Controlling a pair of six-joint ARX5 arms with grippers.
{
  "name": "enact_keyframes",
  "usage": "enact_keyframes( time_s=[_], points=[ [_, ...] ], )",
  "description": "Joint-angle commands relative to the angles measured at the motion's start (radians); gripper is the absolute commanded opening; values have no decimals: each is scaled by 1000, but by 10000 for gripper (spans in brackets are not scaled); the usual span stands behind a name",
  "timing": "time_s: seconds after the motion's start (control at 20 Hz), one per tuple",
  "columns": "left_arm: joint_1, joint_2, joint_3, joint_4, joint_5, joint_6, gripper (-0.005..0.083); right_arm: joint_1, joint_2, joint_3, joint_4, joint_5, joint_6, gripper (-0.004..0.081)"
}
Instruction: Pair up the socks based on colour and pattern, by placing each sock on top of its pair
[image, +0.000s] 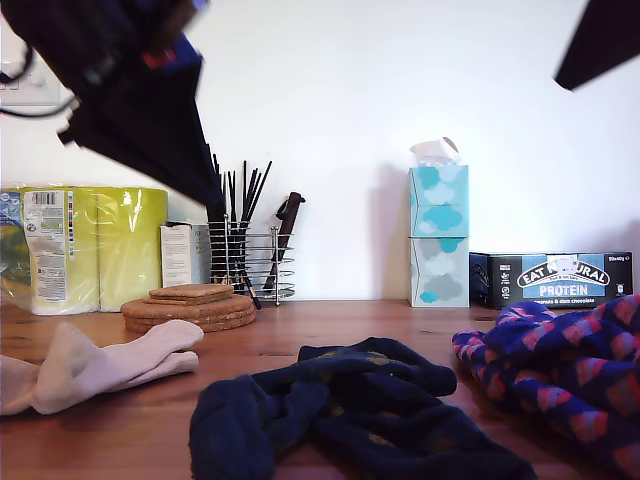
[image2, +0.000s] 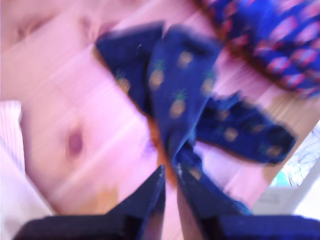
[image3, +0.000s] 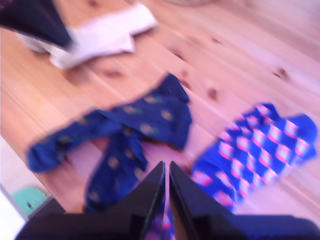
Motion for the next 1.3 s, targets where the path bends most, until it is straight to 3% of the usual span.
enact_keyframes(
  time_s=[0.0, 0.2, 0.35, 0.45, 0.55, 0.7, 0.75, 1.25],
  points=[
    [-21, -48, -83, 53, 7, 4, -20, -21, -10, 10, -64, -56, -6, -11],
    [-55, -87, -147, 50, 17, -29, -19, -19, -127, 10, -152, -175, 19, -11],
    [-84, -85, -147, 51, 17, -64, -18, -16, -252, 10, -212, -168, 78, -11],
    [-95, -80, -147, 10, 18, -151, 21, -17, -303, 10, -241, -155, 72, -11],
    [-107, -63, -147, -66, 37, -251, 207, -17, -316, 10, -242, -154, 70, -11],
    [-138, 3, -146, -87, 55, -357, 619, -17, -315, 10, -226, -154, 53, -11],
    [-148, 32, -141, -88, 65, -378, 668, -17, -315, 10, -224, -154, 45, -11],
    [-204, 280, -98, 42, 12, -440, 655, -16, -300, 10, -207, -154, 24, -11]
  ],
)
